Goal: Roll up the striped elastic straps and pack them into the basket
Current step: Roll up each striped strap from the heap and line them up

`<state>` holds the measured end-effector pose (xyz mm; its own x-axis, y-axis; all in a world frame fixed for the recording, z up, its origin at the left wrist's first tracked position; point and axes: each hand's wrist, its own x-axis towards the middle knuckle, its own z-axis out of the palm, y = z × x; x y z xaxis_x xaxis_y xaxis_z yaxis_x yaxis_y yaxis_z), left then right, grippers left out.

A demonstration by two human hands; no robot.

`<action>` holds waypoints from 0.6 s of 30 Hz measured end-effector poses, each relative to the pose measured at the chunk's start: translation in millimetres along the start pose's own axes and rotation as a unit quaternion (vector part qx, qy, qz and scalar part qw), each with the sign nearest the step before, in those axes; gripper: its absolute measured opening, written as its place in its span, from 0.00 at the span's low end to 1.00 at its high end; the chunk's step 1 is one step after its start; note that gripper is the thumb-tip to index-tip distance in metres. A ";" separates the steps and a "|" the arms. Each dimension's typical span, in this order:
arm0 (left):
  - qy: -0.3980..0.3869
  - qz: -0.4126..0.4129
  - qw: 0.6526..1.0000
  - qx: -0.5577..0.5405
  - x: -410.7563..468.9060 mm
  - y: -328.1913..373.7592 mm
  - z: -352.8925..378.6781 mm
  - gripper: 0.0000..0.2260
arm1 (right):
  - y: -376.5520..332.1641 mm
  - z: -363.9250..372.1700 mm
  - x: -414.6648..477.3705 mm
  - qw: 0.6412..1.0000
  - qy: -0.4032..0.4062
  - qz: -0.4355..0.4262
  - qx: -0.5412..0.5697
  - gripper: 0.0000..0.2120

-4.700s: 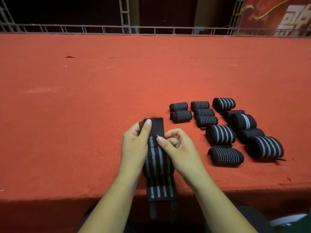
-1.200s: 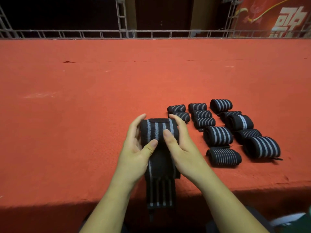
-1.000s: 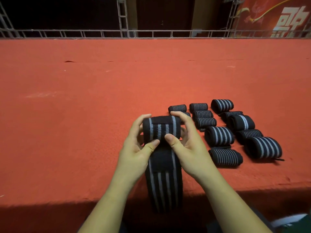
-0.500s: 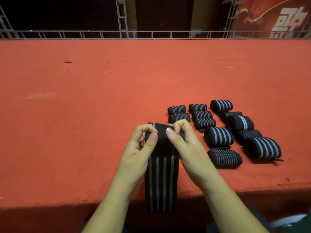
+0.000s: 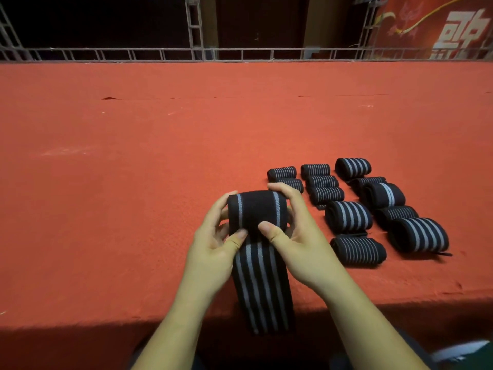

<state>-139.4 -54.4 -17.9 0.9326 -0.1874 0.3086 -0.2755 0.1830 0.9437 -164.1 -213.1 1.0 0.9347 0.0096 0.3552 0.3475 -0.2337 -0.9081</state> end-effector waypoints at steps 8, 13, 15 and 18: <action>-0.067 -0.056 0.994 -0.065 -0.6 9.6 3.1 0.17 | 1.3 1.9 -4.0 0.996 0.011 -0.007 0.094 0.22; -0.038 -0.024 0.998 -0.047 -1.7 6.0 5.9 0.10 | -6.0 7.2 -3.6 0.988 -0.009 0.021 0.152 0.11; -0.040 -0.013 0.998 -0.036 -3.5 4.1 4.7 0.07 | -9.9 8.7 -3.1 0.986 0.008 0.039 0.165 0.12; -0.056 -0.007 0.997 -0.050 -5.5 3.5 2.7 0.09 | -10.8 9.2 -3.2 0.991 0.038 0.069 0.110 0.16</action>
<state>-146.1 -55.3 -16.0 0.9026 -0.2956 0.3129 -0.2340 0.2734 0.9330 -170.1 -201.7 7.7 0.9689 -0.0836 0.2328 0.2327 -0.0108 -0.9725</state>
